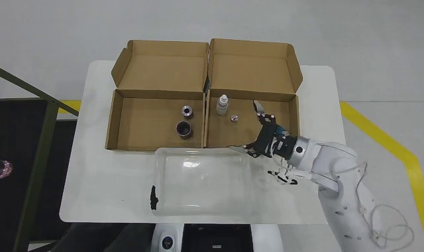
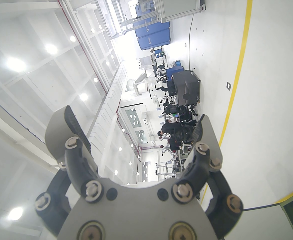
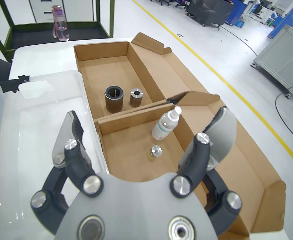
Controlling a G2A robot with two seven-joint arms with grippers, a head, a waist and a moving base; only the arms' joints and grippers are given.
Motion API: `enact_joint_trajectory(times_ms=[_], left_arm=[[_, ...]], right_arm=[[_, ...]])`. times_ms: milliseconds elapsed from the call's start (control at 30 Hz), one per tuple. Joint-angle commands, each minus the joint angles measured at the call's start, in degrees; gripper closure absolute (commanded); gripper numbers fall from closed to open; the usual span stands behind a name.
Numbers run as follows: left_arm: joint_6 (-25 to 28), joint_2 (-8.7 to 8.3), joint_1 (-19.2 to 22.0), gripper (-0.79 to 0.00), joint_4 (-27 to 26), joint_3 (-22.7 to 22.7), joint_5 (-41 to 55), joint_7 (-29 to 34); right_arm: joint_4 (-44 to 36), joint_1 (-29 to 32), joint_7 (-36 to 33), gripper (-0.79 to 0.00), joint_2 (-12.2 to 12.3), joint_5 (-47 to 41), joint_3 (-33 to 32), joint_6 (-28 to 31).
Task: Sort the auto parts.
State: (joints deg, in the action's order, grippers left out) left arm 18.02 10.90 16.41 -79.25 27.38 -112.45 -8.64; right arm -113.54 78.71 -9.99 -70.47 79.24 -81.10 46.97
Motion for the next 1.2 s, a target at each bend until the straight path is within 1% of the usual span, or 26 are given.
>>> enact_joint_trajectory(times_ms=[0,367,633,833,1000,1167], left_arm=[[0.00,0.00,0.00,-0.785,0.00,0.00,0.00,0.00],[0.00,0.00,0.00,-0.785,0.00,0.00,0.00,0.00],[0.00,0.00,0.00,-0.785,0.00,0.00,0.00,0.00],[0.00,0.00,0.00,-0.785,0.00,0.00,0.00,0.00],[0.00,0.00,0.00,-0.785,0.00,0.00,0.00,0.00],[0.00,0.00,0.00,-0.784,0.00,0.00,0.00,0.00]], right_arm=[[-0.40,2.42,2.51,-0.785,0.24,0.92,-2.03,-1.32],[-1.68,14.52,15.46,-0.785,1.25,3.42,-11.76,-8.34],[-2.17,21.05,21.31,-0.785,1.83,4.89,-16.28,-9.00],[-1.43,23.50,23.52,-0.785,2.06,5.99,-18.02,-11.00],[0.29,23.93,24.87,-0.785,2.14,5.92,-17.84,-12.25],[0.63,24.00,24.48,-0.785,2.20,6.47,-17.84,-12.52]])
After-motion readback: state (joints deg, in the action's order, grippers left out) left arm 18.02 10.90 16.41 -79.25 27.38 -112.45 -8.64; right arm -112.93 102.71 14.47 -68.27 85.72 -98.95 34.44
